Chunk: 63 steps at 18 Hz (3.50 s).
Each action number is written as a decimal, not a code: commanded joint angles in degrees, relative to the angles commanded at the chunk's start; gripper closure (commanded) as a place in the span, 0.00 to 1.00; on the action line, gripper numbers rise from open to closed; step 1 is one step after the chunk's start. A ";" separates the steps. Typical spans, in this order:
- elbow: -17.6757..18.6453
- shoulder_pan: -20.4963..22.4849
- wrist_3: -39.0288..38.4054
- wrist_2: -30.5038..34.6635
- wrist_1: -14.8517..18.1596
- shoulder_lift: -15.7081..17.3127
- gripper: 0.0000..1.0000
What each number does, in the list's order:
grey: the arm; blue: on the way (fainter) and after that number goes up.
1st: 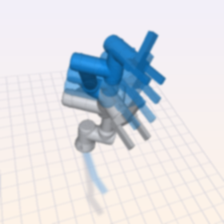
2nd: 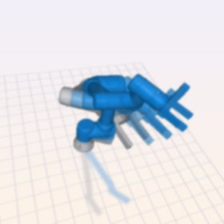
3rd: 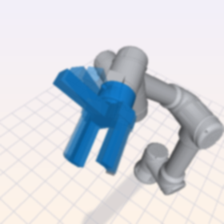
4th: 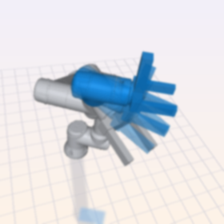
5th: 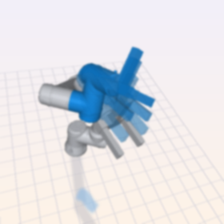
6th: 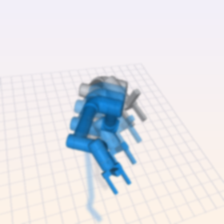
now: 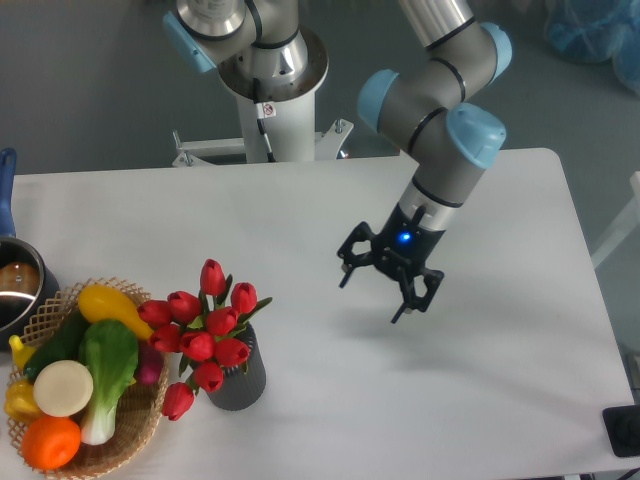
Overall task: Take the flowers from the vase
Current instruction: 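Move the open gripper toward the red tulip stems above the black vase, then lower the gripper around the tulip stems and close it, then lift the gripped tulips straight up out of the black vase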
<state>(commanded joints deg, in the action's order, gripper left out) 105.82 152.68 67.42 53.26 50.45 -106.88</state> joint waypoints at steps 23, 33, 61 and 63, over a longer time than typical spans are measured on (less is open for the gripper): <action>-2.90 -9.59 -4.84 -19.33 -0.79 -0.70 0.00; -2.99 -10.38 -4.58 -22.24 -2.02 -2.98 0.42; -6.42 -5.20 -6.24 -32.87 -2.02 -0.96 0.98; -6.42 -4.41 -6.86 -34.10 -2.02 -0.17 0.98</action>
<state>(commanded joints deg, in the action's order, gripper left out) 99.40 148.27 60.56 19.17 48.43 -107.06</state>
